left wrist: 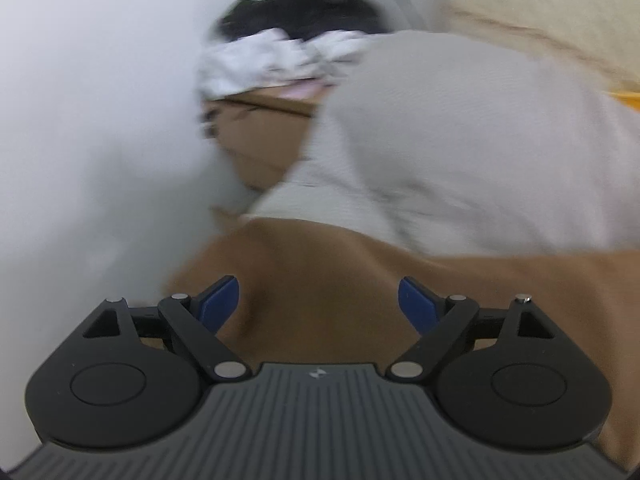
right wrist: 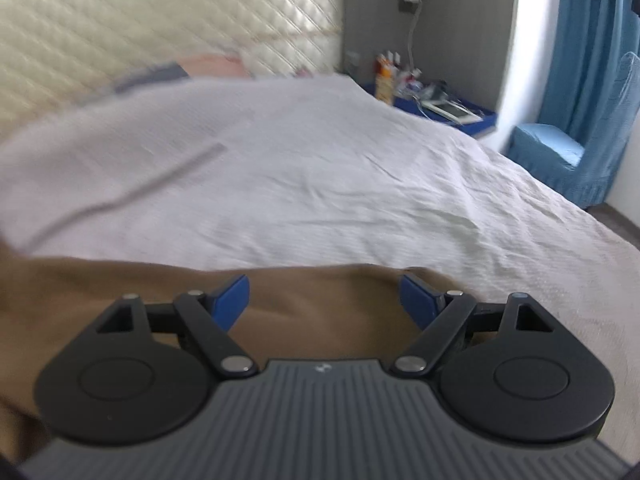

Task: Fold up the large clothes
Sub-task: 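Open both grippers and release the hem onto the bed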

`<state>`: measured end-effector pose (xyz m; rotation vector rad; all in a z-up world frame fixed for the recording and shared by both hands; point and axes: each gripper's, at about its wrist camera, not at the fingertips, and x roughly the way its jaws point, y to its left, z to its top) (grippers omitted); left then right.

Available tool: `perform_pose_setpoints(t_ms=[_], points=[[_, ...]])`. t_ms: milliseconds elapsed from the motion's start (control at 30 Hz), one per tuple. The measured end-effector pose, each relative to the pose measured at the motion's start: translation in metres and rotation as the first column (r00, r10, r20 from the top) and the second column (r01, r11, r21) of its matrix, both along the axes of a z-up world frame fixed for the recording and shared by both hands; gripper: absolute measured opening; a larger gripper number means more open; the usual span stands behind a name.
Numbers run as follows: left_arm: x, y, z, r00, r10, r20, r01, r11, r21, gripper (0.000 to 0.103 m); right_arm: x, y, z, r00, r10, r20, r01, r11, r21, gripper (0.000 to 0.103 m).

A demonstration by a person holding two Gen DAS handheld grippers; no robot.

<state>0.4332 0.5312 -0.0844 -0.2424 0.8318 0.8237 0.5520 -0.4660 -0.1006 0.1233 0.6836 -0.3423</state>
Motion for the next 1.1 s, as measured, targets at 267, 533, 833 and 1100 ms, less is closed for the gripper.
perform_pose_setpoints(t_ms=[267, 533, 833, 1100], points=[[-0.036, -0.103, 0.043, 0.977, -0.169, 0.130, 0.186, 0.973, -0.135, 0.090, -0.062, 0.048, 0.060, 0.989, 0.092, 0.118, -0.119, 0.960, 0.255, 0.083], [-0.111, -0.219, 0.061, 0.914, -0.269, 0.304, 0.361, 0.882, -0.303, 0.090, -0.134, 0.121, 0.069, 0.963, 0.230, 0.142, -0.267, 0.887, 0.376, 0.083], [-0.191, -0.290, 0.025, 0.902, -0.276, 0.331, 0.407, 0.798, -0.445, 0.090, -0.203, 0.175, 0.022, 0.945, 0.325, 0.016, -0.288, 0.813, 0.506, 0.083], [-0.220, -0.292, -0.039, 0.937, -0.151, 0.314, 0.321, 0.727, -0.608, 0.090, -0.216, 0.172, -0.016, 0.915, 0.396, -0.077, -0.276, 0.754, 0.596, 0.083]])
